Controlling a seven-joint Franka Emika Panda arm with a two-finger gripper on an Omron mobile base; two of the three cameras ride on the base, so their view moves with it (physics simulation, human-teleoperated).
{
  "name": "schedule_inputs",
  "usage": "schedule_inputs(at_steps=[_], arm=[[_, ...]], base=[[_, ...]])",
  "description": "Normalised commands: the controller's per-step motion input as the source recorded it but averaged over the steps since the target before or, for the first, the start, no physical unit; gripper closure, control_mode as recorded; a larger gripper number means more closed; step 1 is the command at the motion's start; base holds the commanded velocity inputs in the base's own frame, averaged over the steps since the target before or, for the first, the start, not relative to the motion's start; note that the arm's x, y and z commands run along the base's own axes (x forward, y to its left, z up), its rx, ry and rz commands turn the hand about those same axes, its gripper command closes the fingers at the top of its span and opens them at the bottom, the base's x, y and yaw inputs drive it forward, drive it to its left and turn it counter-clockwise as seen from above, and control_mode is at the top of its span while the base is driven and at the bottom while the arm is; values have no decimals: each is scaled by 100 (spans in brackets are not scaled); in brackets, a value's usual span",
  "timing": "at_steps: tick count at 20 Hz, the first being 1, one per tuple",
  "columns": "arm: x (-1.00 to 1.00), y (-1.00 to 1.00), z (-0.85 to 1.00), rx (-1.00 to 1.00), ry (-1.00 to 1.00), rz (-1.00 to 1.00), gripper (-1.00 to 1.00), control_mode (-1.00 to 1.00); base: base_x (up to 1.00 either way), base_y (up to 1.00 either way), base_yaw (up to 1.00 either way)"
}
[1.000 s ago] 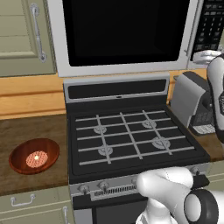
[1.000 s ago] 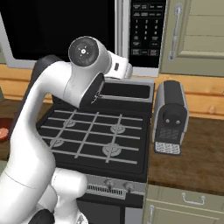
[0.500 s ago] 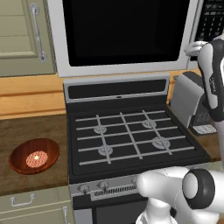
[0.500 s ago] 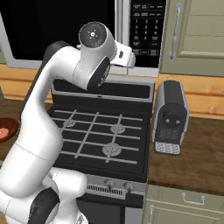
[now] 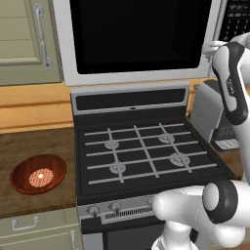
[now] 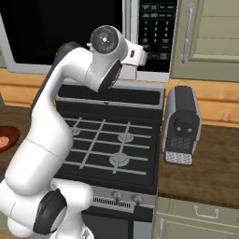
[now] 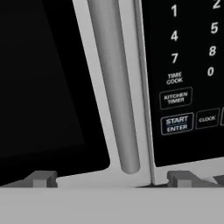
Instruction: Open the microwave, place the bowl with waffle inside the microwave, then close the microwave door and turn it on.
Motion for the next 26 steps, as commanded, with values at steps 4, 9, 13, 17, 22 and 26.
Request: schedule_inputs(at_steps=[4,9,13,17,22,26], arm=[[37,0,0,0,-12,0,-100,-100],[29,-15,0,2,-5,0,-100,-100],[34,-16,0,2,0,0,-100,-100],[41,0,-1,0,0,0,-100,-100],[29,0,-3,0,0,0,100,-100],[-7,0,0,0,0,0,100,-100]], base=[[0,0,0],[0,0,0],[0,0,0],[0,0,0],[0,0,0],[0,0,0]])
